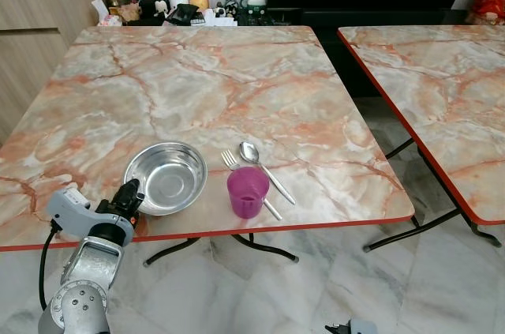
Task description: Setting the table
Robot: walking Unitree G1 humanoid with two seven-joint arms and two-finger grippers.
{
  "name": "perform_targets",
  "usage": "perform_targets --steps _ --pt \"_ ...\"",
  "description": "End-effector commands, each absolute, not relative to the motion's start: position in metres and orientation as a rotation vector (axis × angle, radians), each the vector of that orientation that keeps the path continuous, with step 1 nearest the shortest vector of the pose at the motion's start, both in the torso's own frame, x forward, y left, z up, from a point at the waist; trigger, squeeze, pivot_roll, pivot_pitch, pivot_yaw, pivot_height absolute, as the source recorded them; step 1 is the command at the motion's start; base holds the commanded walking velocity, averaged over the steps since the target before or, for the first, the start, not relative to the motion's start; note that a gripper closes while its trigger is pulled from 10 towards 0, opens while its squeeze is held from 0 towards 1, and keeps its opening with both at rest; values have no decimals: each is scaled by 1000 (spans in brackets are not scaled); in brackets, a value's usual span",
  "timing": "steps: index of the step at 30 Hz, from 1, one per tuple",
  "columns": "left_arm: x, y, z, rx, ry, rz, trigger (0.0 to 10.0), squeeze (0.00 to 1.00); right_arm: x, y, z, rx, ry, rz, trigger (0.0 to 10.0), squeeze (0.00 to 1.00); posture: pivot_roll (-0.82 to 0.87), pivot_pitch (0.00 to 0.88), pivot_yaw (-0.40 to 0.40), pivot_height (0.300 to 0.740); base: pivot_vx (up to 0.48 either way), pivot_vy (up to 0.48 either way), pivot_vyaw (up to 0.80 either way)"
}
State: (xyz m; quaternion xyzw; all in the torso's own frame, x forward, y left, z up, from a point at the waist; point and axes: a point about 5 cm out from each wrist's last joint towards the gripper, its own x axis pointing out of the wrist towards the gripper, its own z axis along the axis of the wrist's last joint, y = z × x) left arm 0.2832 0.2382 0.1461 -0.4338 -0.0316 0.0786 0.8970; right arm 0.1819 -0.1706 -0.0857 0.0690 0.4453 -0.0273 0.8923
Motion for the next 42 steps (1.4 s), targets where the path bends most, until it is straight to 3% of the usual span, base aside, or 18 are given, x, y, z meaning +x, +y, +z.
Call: perform_targets --steps 1,26,42 --pt "279 245 155 -871 -128 164 10000 0 173 -175 -90 145 955 -74 10000 0 148 130 -51 740 0 0 0" --pt "264 252 157 -758 -154 179 10000 0 176 -176 -88 120 935 -66 10000 0 149 150 -52 740 0 0 0" --pt "265 248 155 -758 -137 170 10000 0 176 -177 -88 130 930 -69 10000 0 149 140 -47 740 0 0 800"
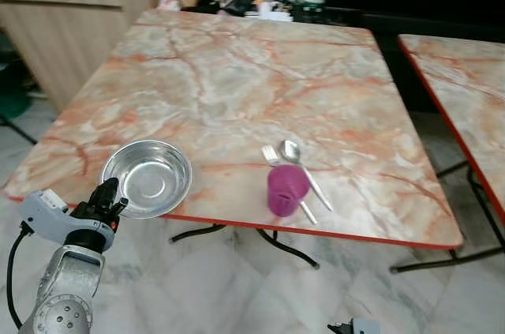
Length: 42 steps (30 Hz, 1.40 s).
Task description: Setting the table
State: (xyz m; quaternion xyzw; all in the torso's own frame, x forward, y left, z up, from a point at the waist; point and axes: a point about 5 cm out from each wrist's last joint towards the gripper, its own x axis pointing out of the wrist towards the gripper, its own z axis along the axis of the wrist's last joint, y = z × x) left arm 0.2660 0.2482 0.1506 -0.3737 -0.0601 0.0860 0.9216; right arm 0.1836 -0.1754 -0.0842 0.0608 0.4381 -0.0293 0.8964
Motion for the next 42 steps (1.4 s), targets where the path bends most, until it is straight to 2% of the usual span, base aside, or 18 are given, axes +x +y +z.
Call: perform_targets --steps 1,29,42 --pt "265 248 154 -757 -136 169 10000 0 176 -177 -88 130 930 -69 10000 0 149 140 -47 740 0 0 800" --pt "266 244 156 -753 -143 153 10000 0 178 -175 -87 138 925 -72 10000 0 151 151 -46 740 0 0 109" --pt "265 244 158 -757 -151 152 10000 0 178 -175 -87 124 924 -63 10000 0 153 154 -45 740 -256 0 0"
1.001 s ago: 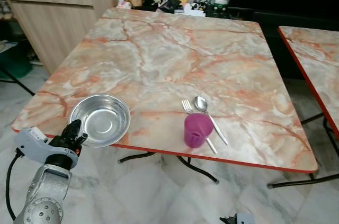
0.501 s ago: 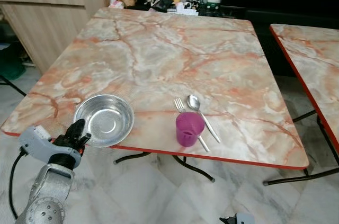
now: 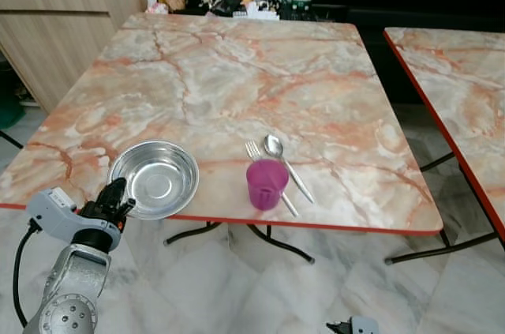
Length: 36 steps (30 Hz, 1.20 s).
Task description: Setting the table
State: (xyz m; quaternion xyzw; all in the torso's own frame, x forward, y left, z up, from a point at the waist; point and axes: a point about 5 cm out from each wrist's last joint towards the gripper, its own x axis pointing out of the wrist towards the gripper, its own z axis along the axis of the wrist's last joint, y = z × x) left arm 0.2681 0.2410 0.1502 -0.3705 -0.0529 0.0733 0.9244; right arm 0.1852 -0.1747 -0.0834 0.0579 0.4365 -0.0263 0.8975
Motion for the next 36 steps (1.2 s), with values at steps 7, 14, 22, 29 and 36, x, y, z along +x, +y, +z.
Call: perform_targets --steps 7,14,22,29,36 --pt "266 244 159 -758 -153 150 10000 0 180 -173 -86 136 915 -66 10000 0 152 155 -45 740 -261 0 0" --pt "266 243 161 -755 -156 146 10000 0 181 -173 -86 141 910 -70 10000 0 154 154 -44 740 -258 0 0" --pt "267 243 161 -733 -143 145 10000 0 182 -173 -85 144 908 -72 10000 0 153 155 -44 740 0 0 0" --pt "267 241 160 -731 -135 137 10000 0 181 -173 -85 146 908 -75 10000 0 154 157 -43 740 0 0 0" --pt "264 241 155 -712 -117 135 10000 0 180 -172 -86 151 910 -78 10000 0 154 156 -43 740 0 0 0"
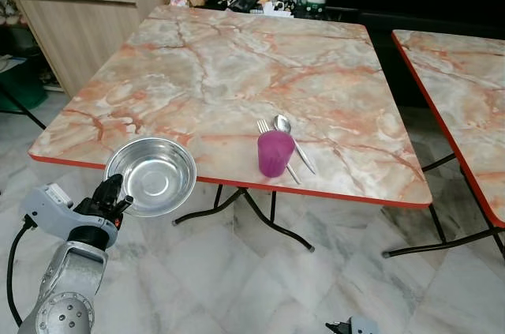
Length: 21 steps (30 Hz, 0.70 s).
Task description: Setting the table
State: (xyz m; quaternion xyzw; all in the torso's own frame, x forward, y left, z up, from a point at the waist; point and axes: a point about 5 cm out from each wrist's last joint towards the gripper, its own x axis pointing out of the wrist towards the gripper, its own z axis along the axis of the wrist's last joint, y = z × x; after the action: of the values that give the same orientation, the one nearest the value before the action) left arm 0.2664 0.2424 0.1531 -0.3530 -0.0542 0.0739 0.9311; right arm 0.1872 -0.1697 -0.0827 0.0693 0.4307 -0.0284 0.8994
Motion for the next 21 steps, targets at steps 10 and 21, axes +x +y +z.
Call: perform_targets --steps 10,21 --pt "258 244 148 -708 -103 143 10000 0 180 -173 -86 153 912 -80 10000 0 154 157 -42 740 0 -242 0" --pt "244 261 141 -724 -126 196 10000 0 181 -172 -86 153 909 -77 10000 0 155 158 -43 740 0 -283 0"
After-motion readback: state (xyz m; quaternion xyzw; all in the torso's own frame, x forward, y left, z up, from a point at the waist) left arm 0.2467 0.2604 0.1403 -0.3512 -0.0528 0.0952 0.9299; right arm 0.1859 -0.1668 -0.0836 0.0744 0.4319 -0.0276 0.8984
